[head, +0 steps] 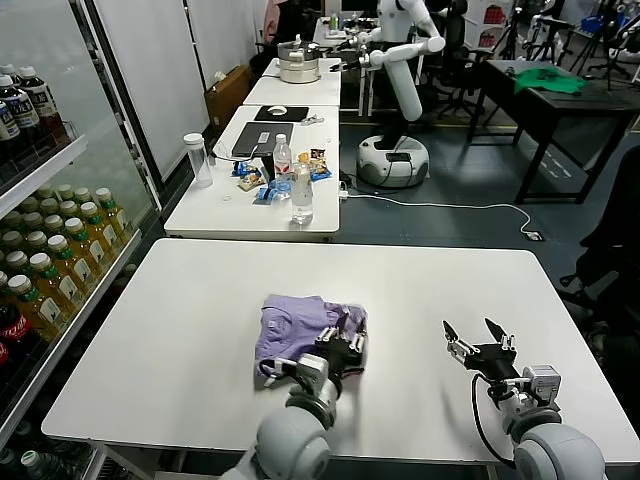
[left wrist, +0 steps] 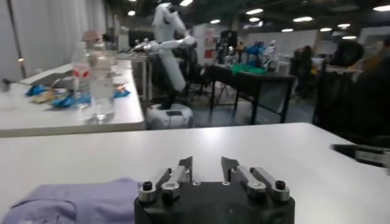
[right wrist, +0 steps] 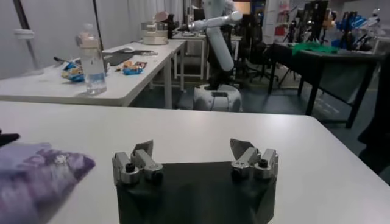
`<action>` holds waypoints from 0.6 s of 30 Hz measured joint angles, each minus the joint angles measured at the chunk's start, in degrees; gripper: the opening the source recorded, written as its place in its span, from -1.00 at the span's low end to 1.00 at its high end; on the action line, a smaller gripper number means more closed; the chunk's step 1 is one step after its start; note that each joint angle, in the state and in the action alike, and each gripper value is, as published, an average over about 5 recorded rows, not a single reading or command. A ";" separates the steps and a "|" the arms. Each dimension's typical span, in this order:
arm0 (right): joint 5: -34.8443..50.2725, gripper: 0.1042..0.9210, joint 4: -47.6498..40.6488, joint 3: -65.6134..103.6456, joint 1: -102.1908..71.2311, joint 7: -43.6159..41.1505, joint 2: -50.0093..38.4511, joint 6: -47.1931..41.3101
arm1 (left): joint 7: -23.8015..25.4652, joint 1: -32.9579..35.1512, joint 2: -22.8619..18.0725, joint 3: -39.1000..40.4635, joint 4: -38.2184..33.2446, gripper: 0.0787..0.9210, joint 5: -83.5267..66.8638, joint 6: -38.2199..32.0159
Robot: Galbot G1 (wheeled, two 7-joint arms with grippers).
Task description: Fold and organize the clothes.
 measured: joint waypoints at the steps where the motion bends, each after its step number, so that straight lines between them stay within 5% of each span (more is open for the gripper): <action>1: -0.04 0.76 -0.10 -0.20 0.19 0.04 0.09 0.02 | 0.14 0.29 -0.03 0.41 -0.13 -0.05 0.50 -0.60; 11: -1.90 0.76 -2.45 -6.50 4.22 1.89 2.29 0.26 | 1.04 5.42 2.11 -3.88 -4.99 0.65 2.98 -6.52; 18: -4.33 0.76 -6.90 -14.27 8.86 4.55 5.74 -0.10 | 0.26 11.14 6.54 -14.09 -7.48 0.76 3.53 -10.22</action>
